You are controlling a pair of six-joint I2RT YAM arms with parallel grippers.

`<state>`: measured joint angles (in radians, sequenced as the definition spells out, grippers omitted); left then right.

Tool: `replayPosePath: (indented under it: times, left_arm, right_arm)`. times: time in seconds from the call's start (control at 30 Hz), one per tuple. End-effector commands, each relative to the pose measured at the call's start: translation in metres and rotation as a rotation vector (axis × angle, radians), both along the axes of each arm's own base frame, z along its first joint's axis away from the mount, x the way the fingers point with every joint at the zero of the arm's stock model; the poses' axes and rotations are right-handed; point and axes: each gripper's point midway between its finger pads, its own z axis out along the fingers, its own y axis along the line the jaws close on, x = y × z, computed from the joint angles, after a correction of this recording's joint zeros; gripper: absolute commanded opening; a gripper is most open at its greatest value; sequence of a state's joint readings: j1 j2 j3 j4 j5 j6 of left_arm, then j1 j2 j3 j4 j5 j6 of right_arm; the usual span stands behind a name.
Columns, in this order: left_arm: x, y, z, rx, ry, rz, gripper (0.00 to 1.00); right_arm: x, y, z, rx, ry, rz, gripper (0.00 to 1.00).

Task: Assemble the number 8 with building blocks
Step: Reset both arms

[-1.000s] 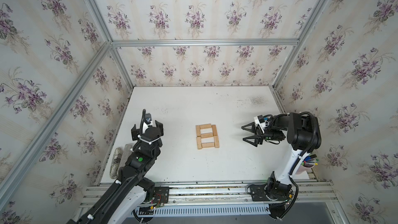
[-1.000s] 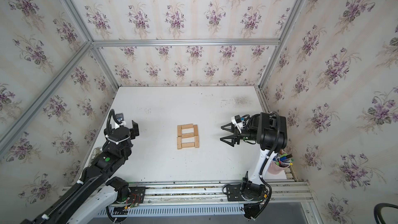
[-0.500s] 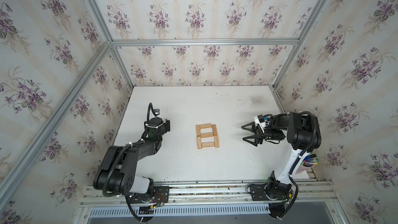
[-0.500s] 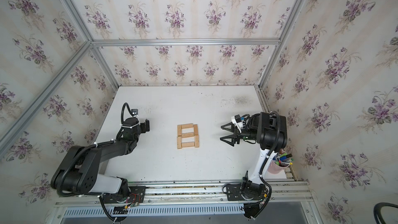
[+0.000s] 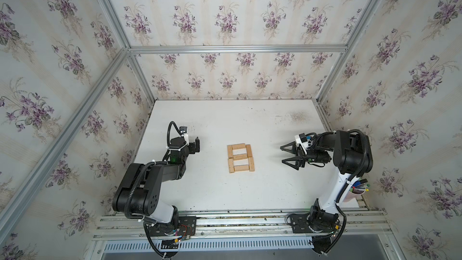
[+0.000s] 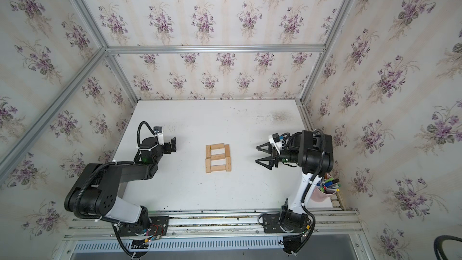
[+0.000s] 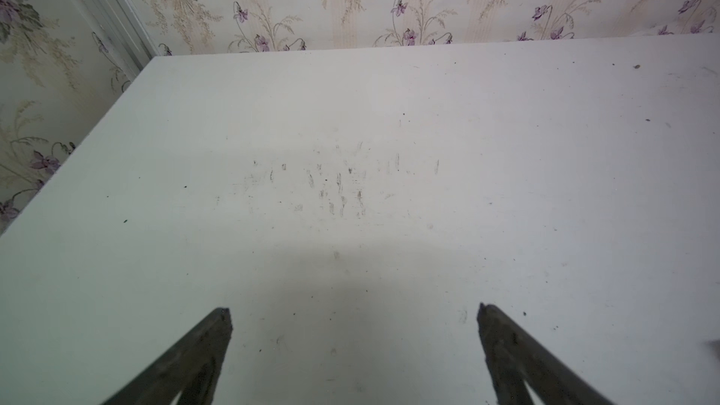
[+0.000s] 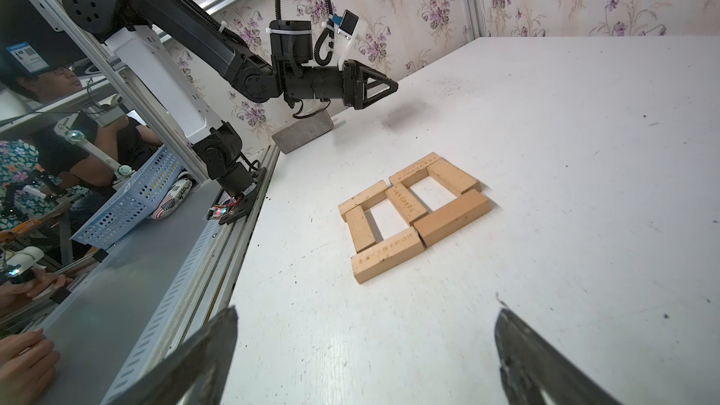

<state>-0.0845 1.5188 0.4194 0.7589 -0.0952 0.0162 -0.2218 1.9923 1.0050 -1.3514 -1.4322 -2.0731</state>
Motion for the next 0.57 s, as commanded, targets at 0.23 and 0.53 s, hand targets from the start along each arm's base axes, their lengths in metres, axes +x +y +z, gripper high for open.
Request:
replayPosePath:
  times: [0.23, 0.53]
  left_arm:
    - [0.0024, -0.006, 0.0026, 0.014, 0.002, -0.029, 0.99]
    - [0.0018, -0.0063, 0.0036, 0.012, -0.004, -0.033, 0.99]
  right_arm:
    - [0.0042, -0.0003, 0.0059, -0.027, -0.39, 0.006, 1.0]
    - [0.0042, -0.0002, 0.0062, -0.028, -0.392, 0.007, 1.0]
